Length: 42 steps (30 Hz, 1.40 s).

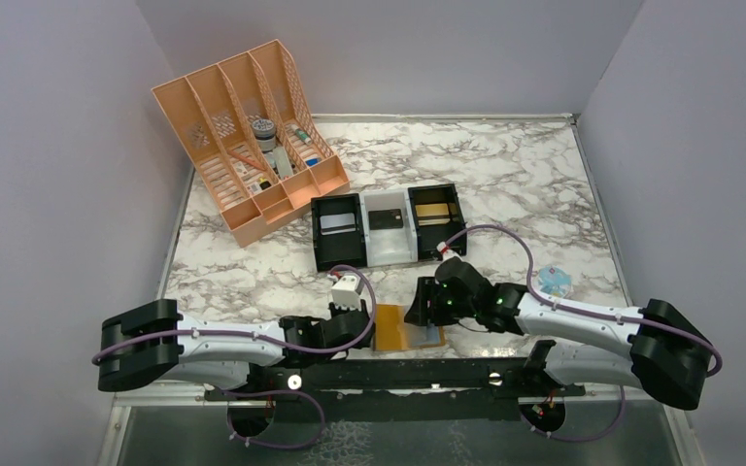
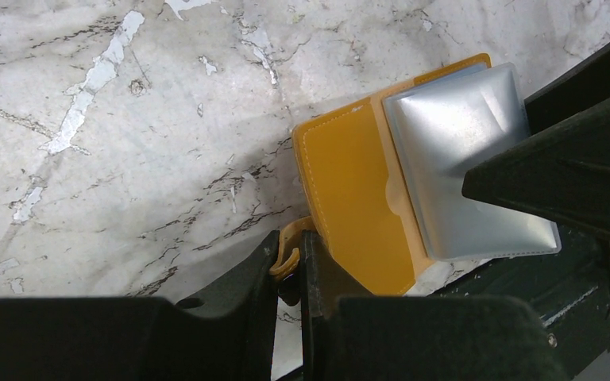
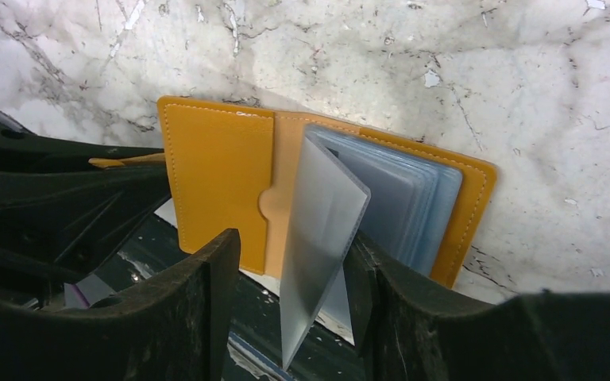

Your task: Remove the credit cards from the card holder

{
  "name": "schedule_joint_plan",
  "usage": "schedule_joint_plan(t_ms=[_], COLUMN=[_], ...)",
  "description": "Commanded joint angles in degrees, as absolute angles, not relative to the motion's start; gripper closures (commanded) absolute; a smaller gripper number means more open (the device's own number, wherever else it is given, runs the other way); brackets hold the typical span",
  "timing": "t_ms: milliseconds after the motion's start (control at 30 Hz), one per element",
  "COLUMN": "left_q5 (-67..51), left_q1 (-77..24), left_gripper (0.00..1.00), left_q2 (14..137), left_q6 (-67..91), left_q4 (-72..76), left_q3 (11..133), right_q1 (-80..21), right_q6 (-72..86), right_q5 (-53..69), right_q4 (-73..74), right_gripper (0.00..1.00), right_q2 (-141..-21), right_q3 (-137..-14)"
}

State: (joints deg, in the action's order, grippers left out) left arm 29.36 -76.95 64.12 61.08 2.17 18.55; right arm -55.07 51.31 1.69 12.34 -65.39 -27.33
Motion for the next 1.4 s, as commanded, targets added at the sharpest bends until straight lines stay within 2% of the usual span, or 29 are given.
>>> schedule_joint_plan(t_ms=[0, 100, 267, 800, 1367], left_q5=[28.9, 29.1, 29.6, 29.5, 29.2], left_q1=[-77.0, -77.1, -77.1, -77.1, -77.1], left_gripper=[1.0, 1.0, 1.0, 1.0, 1.0], left_q2=[64.8, 64.4, 63.7, 64.3, 66.4], left_q6=[61.1, 61.2, 61.5, 61.7, 61.3], left_q4=[2.9, 2.7, 1.9, 2.2, 2.9], left_q3=[20.2, 20.1, 20.0, 19.9, 20.8], right_q1=[-55.4, -55.4, -55.4, -55.4, -55.4], right_q6=[50.7, 50.0, 49.4, 48.4, 44.9], right_q5=[0.0, -5.0, -5.7, 2.7, 6.9], right_q4=[14.3, 19.2, 21.2, 11.6, 15.2], right_gripper=[0.49, 0.48, 0.47, 0.48, 0.49], right_q2=[-65.6, -64.2, -62.7, -67.5, -64.5], right_q3=[-28.8, -30.1, -28.9, -27.1, -31.3])
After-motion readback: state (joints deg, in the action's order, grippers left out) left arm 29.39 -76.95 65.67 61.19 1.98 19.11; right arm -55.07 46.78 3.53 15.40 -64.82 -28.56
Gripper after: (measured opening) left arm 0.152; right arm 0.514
